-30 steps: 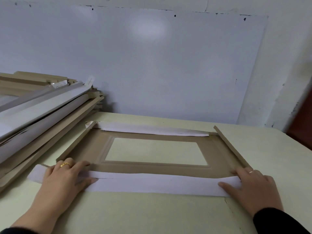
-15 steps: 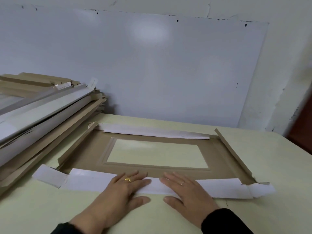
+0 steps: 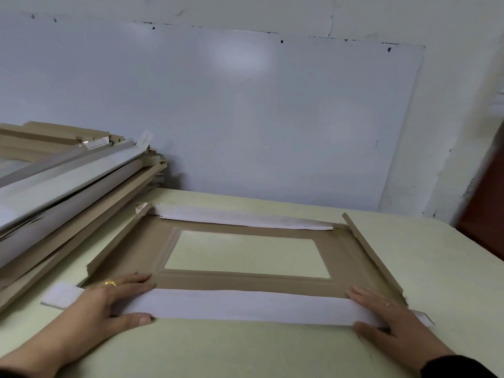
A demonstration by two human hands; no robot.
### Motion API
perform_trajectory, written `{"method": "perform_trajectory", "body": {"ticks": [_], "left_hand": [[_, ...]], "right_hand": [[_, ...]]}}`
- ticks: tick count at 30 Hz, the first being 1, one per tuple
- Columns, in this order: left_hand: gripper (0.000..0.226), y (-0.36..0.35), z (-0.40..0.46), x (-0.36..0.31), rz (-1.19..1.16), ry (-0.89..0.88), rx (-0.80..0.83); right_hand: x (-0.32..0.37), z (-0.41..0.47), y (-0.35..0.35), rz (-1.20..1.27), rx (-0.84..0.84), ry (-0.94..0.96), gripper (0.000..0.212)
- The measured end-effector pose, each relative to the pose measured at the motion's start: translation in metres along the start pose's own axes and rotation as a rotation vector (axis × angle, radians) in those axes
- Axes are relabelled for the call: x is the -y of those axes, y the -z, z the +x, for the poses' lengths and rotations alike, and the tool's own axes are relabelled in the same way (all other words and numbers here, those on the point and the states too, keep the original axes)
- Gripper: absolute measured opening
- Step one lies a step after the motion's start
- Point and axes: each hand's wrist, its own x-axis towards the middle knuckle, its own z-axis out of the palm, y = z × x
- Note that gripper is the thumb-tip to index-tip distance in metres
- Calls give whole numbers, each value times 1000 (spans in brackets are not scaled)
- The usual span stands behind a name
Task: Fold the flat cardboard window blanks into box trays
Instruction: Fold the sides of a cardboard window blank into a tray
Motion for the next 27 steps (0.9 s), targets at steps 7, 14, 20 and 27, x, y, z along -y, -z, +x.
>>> {"method": "perform_trajectory", "body": {"ticks": [7, 14, 20, 27], "left_hand": [[46, 12, -13, 29, 135, 63, -65], [21, 13, -5, 15, 257, 82, -253], [66, 10, 7, 12, 498, 96, -306], [42, 4, 19, -3, 534, 310, -306]], "right_hand": [[7, -5, 9, 88, -8, -122, 54], [13, -5, 9, 217, -104, -187, 21], [12, 0, 6, 99, -286, -176, 26], [23, 17, 3, -68, -449, -330, 34]]}}
